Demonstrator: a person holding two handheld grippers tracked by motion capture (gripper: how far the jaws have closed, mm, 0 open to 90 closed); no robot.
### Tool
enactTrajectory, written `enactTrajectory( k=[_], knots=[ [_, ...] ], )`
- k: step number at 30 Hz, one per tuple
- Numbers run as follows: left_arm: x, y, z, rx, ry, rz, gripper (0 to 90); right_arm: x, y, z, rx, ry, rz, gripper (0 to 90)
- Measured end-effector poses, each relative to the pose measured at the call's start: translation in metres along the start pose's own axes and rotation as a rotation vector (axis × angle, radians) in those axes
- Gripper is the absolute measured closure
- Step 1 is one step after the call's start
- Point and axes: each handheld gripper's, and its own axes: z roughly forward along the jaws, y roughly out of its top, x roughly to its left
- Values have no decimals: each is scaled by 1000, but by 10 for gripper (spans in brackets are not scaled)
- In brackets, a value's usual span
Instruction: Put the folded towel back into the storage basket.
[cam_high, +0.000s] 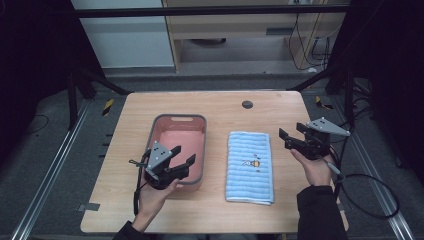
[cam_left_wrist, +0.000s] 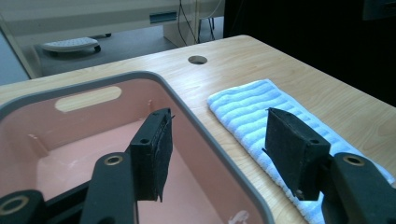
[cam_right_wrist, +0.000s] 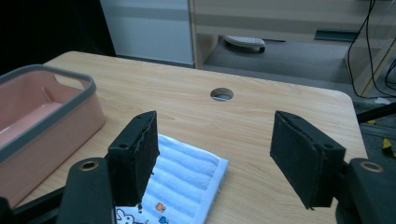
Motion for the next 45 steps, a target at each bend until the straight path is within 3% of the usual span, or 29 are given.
enactTrajectory(
  k=[25,35,41,45],
  knots=[
    [-54,-7,42,52,-98,55,438,-5,3,21,29,-1,-3,328],
    [-68,-15,57,84,-128,55,463,-6,-3,33,46,5,0,344],
    [-73,-21,65,104,-132,58,472,-7,-8,42,73,5,-21,352],
    [-77,-25,69,113,-126,69,476,-9,-11,48,65,5,-8,361]
  ],
)
